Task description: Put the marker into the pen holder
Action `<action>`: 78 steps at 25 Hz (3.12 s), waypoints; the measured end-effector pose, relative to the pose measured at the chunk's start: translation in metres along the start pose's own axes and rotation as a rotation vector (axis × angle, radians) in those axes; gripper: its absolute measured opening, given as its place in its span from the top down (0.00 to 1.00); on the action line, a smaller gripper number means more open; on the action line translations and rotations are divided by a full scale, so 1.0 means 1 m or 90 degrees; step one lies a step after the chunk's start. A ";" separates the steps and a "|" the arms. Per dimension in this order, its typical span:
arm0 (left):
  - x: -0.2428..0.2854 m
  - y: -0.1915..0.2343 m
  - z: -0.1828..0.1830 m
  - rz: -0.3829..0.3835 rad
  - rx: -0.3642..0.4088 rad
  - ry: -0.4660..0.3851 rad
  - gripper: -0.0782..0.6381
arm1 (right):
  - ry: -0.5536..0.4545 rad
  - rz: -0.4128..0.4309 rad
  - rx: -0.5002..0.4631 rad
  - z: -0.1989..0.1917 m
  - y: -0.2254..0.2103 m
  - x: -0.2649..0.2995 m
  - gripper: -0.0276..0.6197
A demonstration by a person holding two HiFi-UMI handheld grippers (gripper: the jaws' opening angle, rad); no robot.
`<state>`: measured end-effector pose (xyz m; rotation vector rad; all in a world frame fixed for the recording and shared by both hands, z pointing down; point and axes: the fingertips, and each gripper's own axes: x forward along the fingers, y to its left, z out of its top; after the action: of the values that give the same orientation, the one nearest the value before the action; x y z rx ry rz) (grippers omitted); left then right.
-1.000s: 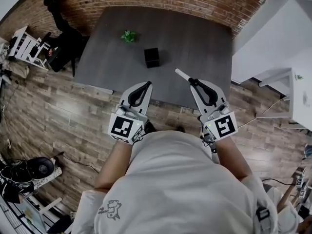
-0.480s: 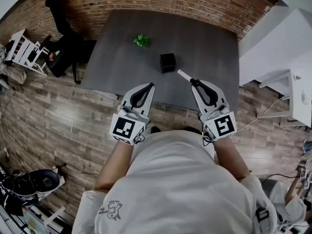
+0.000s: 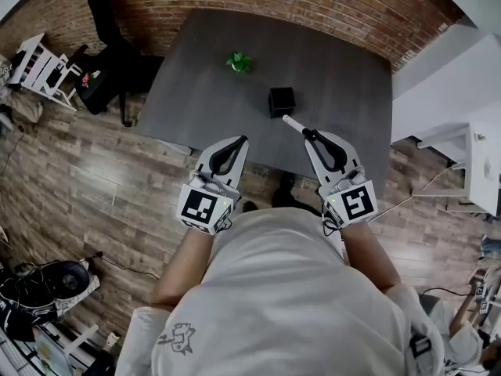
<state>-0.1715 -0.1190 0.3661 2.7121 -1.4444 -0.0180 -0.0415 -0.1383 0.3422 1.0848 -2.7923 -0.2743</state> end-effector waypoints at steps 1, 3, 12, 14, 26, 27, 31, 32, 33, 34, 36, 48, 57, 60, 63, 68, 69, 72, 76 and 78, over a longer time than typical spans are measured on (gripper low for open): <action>0.001 0.002 0.000 0.003 0.001 0.001 0.88 | -0.002 0.004 0.000 0.000 -0.001 0.003 0.84; 0.005 0.004 0.000 0.008 0.001 0.003 0.88 | -0.004 0.010 0.001 -0.002 -0.004 0.007 0.84; 0.029 0.016 -0.012 0.027 0.002 0.035 0.88 | 0.009 0.023 0.029 -0.026 -0.038 0.029 0.84; 0.037 0.019 -0.014 0.029 -0.001 0.041 0.88 | 0.015 0.028 0.037 -0.032 -0.046 0.035 0.84; 0.091 0.035 -0.049 0.040 -0.039 0.092 0.88 | 0.075 0.075 0.070 -0.088 -0.086 0.071 0.84; 0.095 0.037 -0.052 0.040 -0.043 0.096 0.88 | 0.080 0.078 0.071 -0.093 -0.088 0.073 0.84; 0.112 0.041 -0.066 0.039 -0.056 0.115 0.88 | 0.101 0.091 0.078 -0.113 -0.096 0.083 0.84; 0.117 0.042 -0.069 0.039 -0.059 0.120 0.88 | 0.106 0.094 0.083 -0.118 -0.098 0.085 0.84; 0.121 0.042 -0.073 0.039 -0.061 0.125 0.88 | 0.111 0.096 0.089 -0.124 -0.100 0.086 0.84; 0.125 0.043 -0.077 0.039 -0.064 0.130 0.88 | 0.115 0.096 0.093 -0.130 -0.103 0.087 0.84; 0.131 0.044 -0.087 0.041 -0.066 0.145 0.88 | 0.122 0.100 0.093 -0.140 -0.108 0.089 0.84; 0.158 0.051 -0.126 0.058 -0.093 0.198 0.88 | 0.183 0.126 0.134 -0.208 -0.124 0.103 0.84; 0.166 0.054 -0.139 0.066 -0.102 0.222 0.88 | 0.210 0.141 0.147 -0.240 -0.123 0.111 0.84; 0.167 0.053 -0.142 0.068 -0.103 0.228 0.88 | 0.217 0.147 0.152 -0.247 -0.122 0.112 0.84; 0.167 0.053 -0.144 0.070 -0.106 0.230 0.88 | 0.227 0.150 0.155 -0.256 -0.120 0.112 0.84; 0.167 0.051 -0.146 0.070 -0.109 0.233 0.88 | 0.244 0.152 0.159 -0.265 -0.120 0.111 0.84; 0.166 0.050 -0.145 0.071 -0.109 0.232 0.88 | 0.243 0.150 0.159 -0.264 -0.121 0.111 0.84; 0.163 0.050 -0.144 0.073 -0.107 0.231 0.88 | 0.239 0.141 0.159 -0.262 -0.122 0.112 0.79; 0.160 0.049 -0.140 0.074 -0.102 0.229 0.88 | 0.233 0.140 0.161 -0.256 -0.122 0.112 0.77; 0.157 0.049 -0.138 0.074 -0.099 0.227 0.88 | 0.229 0.142 0.159 -0.253 -0.119 0.111 0.77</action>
<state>-0.1181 -0.2687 0.5108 2.3527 -1.4221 0.3275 0.0024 -0.3304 0.5694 0.7596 -2.6277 0.2735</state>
